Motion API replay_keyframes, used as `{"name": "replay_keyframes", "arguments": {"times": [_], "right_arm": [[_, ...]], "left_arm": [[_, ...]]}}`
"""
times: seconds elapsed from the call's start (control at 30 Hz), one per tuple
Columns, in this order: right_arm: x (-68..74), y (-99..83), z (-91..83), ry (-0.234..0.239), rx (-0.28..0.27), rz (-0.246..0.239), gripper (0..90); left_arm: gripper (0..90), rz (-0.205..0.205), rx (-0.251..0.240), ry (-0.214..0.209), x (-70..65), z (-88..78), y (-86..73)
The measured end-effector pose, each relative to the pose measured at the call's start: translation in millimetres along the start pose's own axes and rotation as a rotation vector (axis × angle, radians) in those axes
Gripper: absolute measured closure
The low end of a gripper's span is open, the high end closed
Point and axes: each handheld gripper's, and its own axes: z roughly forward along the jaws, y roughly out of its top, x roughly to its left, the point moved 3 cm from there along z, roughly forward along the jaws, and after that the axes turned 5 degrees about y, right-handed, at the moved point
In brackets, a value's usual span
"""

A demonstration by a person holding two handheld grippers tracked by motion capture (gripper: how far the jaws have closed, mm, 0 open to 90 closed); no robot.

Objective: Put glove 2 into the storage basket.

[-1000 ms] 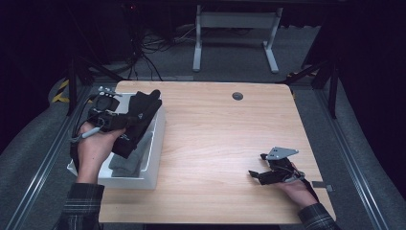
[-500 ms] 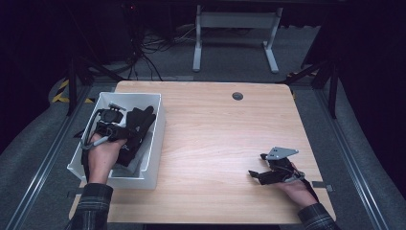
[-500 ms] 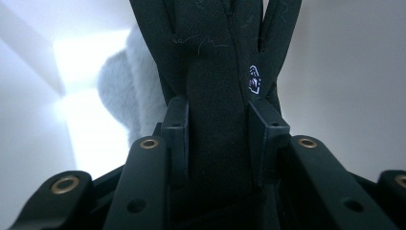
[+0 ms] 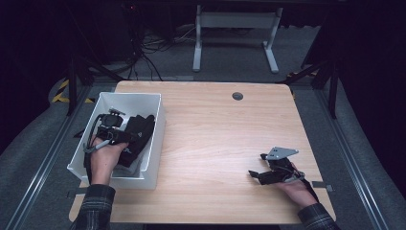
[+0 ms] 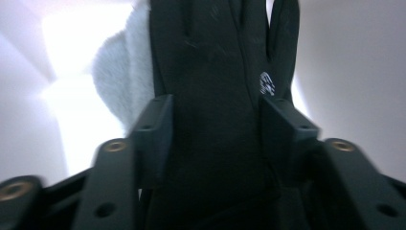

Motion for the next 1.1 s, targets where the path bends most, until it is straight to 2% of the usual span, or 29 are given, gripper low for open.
{"name": "replay_keyframes", "arguments": {"times": [0.1, 0.27, 0.4, 0.53, 0.73, 0.87, 0.9, 1.07, 1.1], "right_arm": [[0.0, 0.0, 0.0, 0.000, 0.000, 0.000, 16.2], [0.0, 0.0, 0.0, 0.000, 0.000, 0.000, 16.2], [-0.1, 0.0, 0.0, 0.001, 0.000, 0.000, 16.2], [0.0, 0.0, 0.0, 0.001, 0.000, 0.000, 16.2], [0.0, 0.0, 0.0, 0.000, 0.000, 0.000, 16.1], [0.1, -0.1, 0.0, 0.000, 0.000, 0.000, 16.1], [0.1, -0.1, 0.0, 0.000, 0.000, 0.000, 16.1], [0.1, -0.1, 0.0, -0.001, 0.000, 0.000, 16.0], [0.2, -0.1, -0.1, -0.001, 0.001, 0.000, 15.9]], "left_arm": [[34.5, 0.020, -0.038, 0.010, 0.4, -8.4, 3.3], [26.3, 0.043, -0.092, -0.012, -2.3, -26.2, 7.6], [23.8, 0.052, -0.129, -0.048, -7.0, -38.6, 13.2], [21.0, 0.080, -0.158, -0.085, -15.3, -47.4, 20.4], [17.8, 0.127, -0.191, -0.125, -36.2, -54.0, 29.1], [17.7, 0.165, -0.210, -0.153, -54.8, -57.0, 33.9], [17.7, 0.165, -0.210, -0.153, -54.8, -57.0, 33.9], [17.4, 0.212, -0.242, -0.189, -81.1, -62.1, 37.8], [17.4, 0.212, -0.242, -0.189, -81.1, -62.1, 37.8]]}}
